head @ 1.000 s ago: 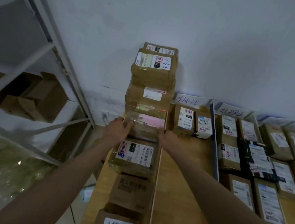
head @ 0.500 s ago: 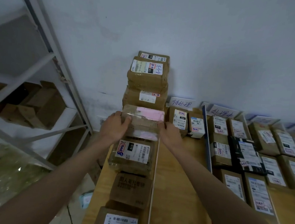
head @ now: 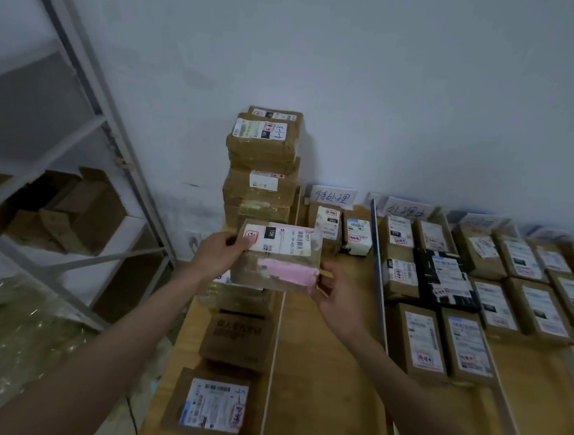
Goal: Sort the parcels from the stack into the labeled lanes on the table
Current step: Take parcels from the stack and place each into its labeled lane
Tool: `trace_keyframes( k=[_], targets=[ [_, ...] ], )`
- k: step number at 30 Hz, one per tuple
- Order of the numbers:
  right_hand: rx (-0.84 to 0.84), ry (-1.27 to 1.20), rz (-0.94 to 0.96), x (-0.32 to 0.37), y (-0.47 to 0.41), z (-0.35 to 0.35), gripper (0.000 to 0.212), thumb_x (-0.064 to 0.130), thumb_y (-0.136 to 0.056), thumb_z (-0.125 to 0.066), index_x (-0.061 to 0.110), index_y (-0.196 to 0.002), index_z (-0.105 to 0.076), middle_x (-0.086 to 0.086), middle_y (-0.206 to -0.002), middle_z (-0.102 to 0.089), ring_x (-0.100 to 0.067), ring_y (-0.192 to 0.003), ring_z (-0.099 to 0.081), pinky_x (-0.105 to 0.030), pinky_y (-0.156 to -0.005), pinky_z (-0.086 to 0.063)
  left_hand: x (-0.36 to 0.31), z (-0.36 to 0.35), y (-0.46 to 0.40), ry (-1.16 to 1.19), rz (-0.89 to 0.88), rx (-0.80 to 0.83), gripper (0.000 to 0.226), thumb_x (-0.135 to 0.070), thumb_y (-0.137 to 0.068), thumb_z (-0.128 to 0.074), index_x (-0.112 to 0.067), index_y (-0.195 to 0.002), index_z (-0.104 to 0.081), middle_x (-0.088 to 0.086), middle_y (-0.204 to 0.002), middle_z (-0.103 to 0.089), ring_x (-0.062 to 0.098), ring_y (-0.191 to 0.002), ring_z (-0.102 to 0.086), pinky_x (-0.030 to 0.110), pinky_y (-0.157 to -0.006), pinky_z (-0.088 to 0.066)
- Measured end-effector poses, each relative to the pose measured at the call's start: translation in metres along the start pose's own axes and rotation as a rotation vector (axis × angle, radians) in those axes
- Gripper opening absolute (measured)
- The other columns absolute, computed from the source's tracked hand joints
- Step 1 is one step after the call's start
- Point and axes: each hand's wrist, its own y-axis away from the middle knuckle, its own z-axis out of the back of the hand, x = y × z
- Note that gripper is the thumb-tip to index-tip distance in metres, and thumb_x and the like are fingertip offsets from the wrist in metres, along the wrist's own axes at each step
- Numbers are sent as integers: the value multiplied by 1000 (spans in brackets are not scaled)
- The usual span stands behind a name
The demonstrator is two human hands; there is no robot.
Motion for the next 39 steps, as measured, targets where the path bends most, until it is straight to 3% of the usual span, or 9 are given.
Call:
trace_keyframes(
  k=[3, 7, 13, 16, 20, 26, 29, 35, 39],
  targets=[
    [18, -60, -27, -11, 8, 7, 42, 7, -85, -74, 15, -119, -50, 0, -128, -63, -13, -117, -62, -33, -94, -56, 5, -14, 8, 76, -13, 35, 37, -43, -96, -57, -19, -122, -67, -1, -117, -70, 18, -103, -65, 36, -90, -53],
    [-22, -51, -63, -15, 10, 18, 38, 13, -87, -73, 25, -115, -50, 10, -117, -60, -8, -110, -61, -19, -81, -53, 1, -23, 14, 91, -44, 14, 35, -34, -97, -59, -17, -127, -65, -3, -116, -69, 16, -104, -63, 34, -89, -53],
    [-41, -246, -230, -7, 8, 35, 43, 41, -100, -53, 32, -140, -41, 0, -119, -61, -23, -94, -72, -32, -72, -62, -2, -25, 19, 48, -103, 50, 35, -34, -95, -62, -21, -127, -65, -18, -98, -67, 4, -95, -62, 28, -80, -54],
    [66, -137, -273, -1, 3, 43, 44, 53, -95, -56, 24, -129, -55, -1, -112, -69, -19, -82, -75, -35, -74, -63, -3, -24, 21, -14, -143, 102, 33, -36, -94, -62, -27, -126, -66, -14, -107, -70, 10, -104, -64, 44, -93, -54],
    [262, 134, -268, 7, -4, 53, 44, 53, -95, -55, 19, -122, -65, 3, -106, -73, -15, -95, -70, -32, -83, -60, -5, -22, 18, -94, -200, 148, 31, -32, -97, -59, -24, -126, -66, -8, -115, -70, 11, -104, -63, 46, -93, -53],
    [438, 378, -203, 17, -3, 65, 41, 45, -93, -63, 13, -118, -70, -2, -108, -74, -16, -101, -68, -33, -91, -53, -11, -30, 6, -222, -278, 271, 33, -28, -99, -56, -18, -129, -63, 0, -116, -60, 14, -103, -57, 20, -79, -50],
    [371, 369, -247, 13, 4, 70, 40, 45, -92, -64, 10, -110, -73, -4, -99, -75, -21, -97, -71, -31, -88, -53, -20, -41, -4, -329, -326, 309, 35, -31, -100, -53, -20, -133, -59, 1, -112, -57, 15, -103, -58, 16, -73, -47],
    [89, 315, -371, -12, 36, 94, 48, 48, -94, -61, 1, -95, -72, -13, -87, -73, -24, -77, -68, -31, -72, -52, -42, -84, -13, -521, -457, 223, 50, -44, -100, -45, -17, -142, -49, 3, -131, -52, 23, -120, -53, 40, -97, -50],
    [-113, 274, -460, -30, 70, 131, 53, 50, -94, -60, -2, -97, -71, -17, -93, -74, -31, -90, -71, -43, -88, -58, -53, -129, -6, -699, -643, 179, 50, -46, -102, -37, -16, -140, -49, 4, -138, -49, 22, -121, -53, 37, -93, -47]
  ],
)
